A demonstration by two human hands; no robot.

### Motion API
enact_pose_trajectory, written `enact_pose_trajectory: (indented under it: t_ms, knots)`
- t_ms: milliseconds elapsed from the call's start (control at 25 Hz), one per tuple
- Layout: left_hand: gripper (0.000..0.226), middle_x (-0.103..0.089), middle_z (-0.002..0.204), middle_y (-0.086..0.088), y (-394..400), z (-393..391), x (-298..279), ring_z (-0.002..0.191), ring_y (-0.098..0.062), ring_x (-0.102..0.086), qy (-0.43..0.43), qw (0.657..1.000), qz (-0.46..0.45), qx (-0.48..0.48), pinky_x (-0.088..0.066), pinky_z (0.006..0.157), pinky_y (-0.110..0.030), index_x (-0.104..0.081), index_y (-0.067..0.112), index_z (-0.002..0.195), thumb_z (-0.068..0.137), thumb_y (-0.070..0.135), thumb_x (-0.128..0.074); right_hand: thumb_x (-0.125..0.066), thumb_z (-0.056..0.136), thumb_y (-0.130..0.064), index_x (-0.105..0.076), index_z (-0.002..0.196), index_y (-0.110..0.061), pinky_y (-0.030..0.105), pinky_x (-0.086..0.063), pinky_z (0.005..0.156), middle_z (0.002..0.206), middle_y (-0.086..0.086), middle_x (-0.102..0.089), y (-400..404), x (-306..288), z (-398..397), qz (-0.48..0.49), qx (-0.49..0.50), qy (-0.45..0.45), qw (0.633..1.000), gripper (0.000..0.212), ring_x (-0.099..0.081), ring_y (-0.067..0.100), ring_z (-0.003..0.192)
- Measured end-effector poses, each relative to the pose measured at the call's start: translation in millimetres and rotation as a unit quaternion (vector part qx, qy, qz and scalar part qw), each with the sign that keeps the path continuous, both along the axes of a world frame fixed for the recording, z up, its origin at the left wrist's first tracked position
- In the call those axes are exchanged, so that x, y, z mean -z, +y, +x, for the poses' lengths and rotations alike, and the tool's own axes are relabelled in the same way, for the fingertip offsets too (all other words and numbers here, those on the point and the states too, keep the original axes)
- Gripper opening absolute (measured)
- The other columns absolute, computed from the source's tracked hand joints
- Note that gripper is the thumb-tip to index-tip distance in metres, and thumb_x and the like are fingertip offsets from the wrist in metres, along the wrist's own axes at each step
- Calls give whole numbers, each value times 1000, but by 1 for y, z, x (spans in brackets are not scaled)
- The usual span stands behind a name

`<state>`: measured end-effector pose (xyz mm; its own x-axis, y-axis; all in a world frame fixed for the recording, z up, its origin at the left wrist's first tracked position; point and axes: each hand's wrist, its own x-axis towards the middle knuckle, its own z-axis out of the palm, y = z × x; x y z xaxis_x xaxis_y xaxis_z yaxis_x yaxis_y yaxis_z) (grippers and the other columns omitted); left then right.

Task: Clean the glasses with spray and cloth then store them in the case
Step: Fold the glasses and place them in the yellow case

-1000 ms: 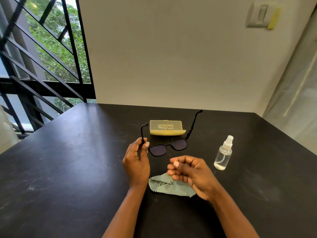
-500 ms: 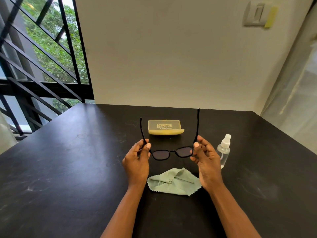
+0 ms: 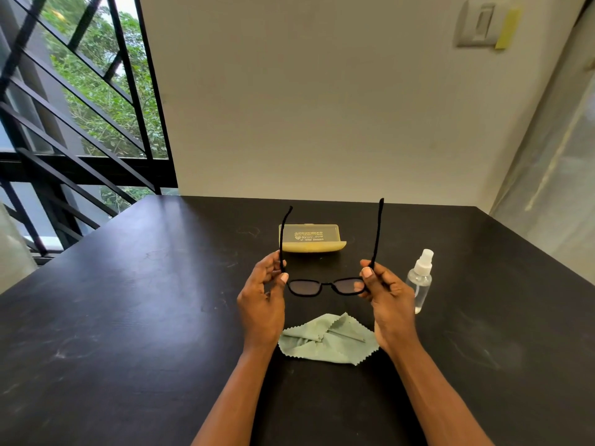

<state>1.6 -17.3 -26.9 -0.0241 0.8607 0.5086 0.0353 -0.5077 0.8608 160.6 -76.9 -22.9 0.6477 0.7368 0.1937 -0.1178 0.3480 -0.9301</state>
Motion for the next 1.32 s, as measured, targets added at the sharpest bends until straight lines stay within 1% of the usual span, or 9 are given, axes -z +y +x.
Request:
enact_pose_trajectory:
  t_ms: [120, 280, 440, 680, 880, 960, 1040, 1160, 1320]
  knots:
    - [41, -60, 100, 19, 1, -1, 3, 94, 12, -58, 8, 999, 34, -4, -49, 76, -7, -56, 32, 110, 87, -1, -57, -57, 88, -5, -63, 110, -11, 19, -52, 62, 70, -7, -69, 0, 0, 1, -3, -14, -5, 1000, 23, -61, 9, 67]
    - [38, -62, 96, 14, 5, 0, 9, 88, 6, -60, 70, 994, 86, -18, -46, 72, -3, -62, 21, 110, 85, -6, -57, -59, 87, -6, -60, 106, -25, 19, -52, 59, 60, -5, -66, -1, -2, 3, 0, -14, -31, 999, 27, -64, 8, 66]
    - [41, -61, 100, 8, 10, 2, 15, 92, -8, -59, 151, 983, 94, -39, -41, 79, 2, -67, 19, 105, 81, -14, -57, -57, 88, -2, -64, 100, -24, 20, -52, 59, 70, -1, -67, 0, -2, 4, 2, -16, -24, 1000, 26, -66, 9, 67]
    - [32, -59, 100, 10, 8, 3, 13, 93, -6, -58, 165, 983, 71, -33, -40, 79, 4, -69, 17, 102, 83, -7, -59, -56, 88, -3, -64, 106, -18, 21, -56, 63, 85, 3, -66, -1, -1, 7, -2, -28, -5, 1000, 24, -66, 17, 76]
    - [25, -55, 104, 5, 6, 1, 4, 90, -1, -53, 121, 992, -22, -23, -40, 73, 5, -71, 15, 100, 85, 0, -59, -56, 86, -4, -66, 101, -15, 29, -59, 70, 87, 7, -64, -4, -5, 9, -16, -85, 42, 995, 21, -64, 22, 86]
    - [23, -55, 105, 4, 6, 1, 4, 90, -1, -53, 104, 992, -65, -15, -43, 72, 0, -70, 18, 101, 86, 3, -60, -55, 86, -2, -67, 99, -15, 31, -59, 73, 86, 7, -64, -5, -6, 10, -15, -90, 53, 994, 21, -64, 20, 86]
    - [23, -59, 106, 2, 8, 1, 5, 92, -3, -57, 56, 992, -115, 9, -46, 78, -9, -68, 19, 102, 85, 5, -61, -55, 87, -2, -67, 97, -15, 30, -59, 73, 85, 4, -66, -5, -6, 9, -9, -84, 53, 995, 20, -66, 15, 82]
    - [24, -66, 102, -6, 9, 0, 4, 93, -14, -63, -75, 970, -219, 71, -52, 81, -25, -65, 13, 107, 84, 5, -63, -55, 86, -2, -67, 94, -17, 26, -59, 69, 89, -1, -69, -3, -4, 10, 11, -64, 48, 997, 20, -69, 11, 79]
    - [19, -68, 90, -7, 4, -3, -3, 84, -17, -64, -168, 934, -283, 139, -54, 72, -23, -67, 11, 97, 84, 0, -59, -53, 89, -3, -65, 97, -20, 24, -58, 72, 98, -1, -67, -1, 0, 12, 20, -26, -11, 999, 22, -67, 10, 82]
